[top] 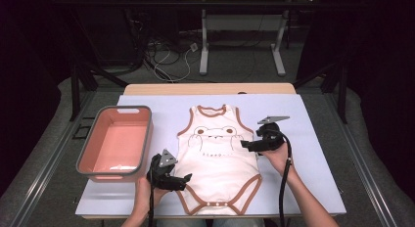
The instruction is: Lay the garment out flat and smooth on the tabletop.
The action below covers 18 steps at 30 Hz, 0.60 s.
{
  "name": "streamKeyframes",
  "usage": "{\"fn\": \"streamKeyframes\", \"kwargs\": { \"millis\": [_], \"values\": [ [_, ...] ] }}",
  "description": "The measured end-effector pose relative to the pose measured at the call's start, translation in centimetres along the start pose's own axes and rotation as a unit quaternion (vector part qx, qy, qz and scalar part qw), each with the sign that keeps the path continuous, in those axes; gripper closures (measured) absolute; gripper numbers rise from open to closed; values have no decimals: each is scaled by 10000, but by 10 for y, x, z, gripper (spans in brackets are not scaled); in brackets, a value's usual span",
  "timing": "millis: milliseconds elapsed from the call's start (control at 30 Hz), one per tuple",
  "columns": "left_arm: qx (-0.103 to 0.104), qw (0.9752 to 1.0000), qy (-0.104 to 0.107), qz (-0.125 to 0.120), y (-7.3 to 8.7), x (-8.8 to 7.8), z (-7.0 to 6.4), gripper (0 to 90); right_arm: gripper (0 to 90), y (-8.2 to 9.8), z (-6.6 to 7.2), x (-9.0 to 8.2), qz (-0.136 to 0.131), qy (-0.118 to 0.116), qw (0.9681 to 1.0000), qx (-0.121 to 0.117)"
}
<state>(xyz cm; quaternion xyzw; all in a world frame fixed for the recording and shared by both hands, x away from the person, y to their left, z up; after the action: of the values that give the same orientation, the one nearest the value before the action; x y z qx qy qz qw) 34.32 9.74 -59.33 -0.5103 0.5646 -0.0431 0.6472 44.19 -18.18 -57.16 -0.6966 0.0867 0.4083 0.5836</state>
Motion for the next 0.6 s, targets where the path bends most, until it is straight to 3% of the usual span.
{"fn": "streamKeyframes", "kwargs": {
  "millis": [300,467,600],
  "values": [
    [30,10000,-27,-80,-2,-2,1,85,76,14,16,-17,146,-240,9995,-117],
    [56,10000,-25,-71,-2,-2,0,63,63,19,14,-22,110,-167,9995,-236],
    [43,10000,-18,-66,-2,-2,0,61,56,23,9,-25,117,-152,9997,-146]
  ]
}}
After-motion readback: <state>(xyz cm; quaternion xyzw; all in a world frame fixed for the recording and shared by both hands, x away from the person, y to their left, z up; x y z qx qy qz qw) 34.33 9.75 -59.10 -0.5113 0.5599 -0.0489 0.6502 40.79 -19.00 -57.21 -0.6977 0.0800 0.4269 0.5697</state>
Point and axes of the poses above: each handheld gripper's, and its own axes: x roughly forward along the jaws, y roughly out of its underside, z roughly to its left, the point moved 8 cm from there along x, roughly forward along the jaws, and after that the axes turned 11 degrees about y, right-handed, at the moved point
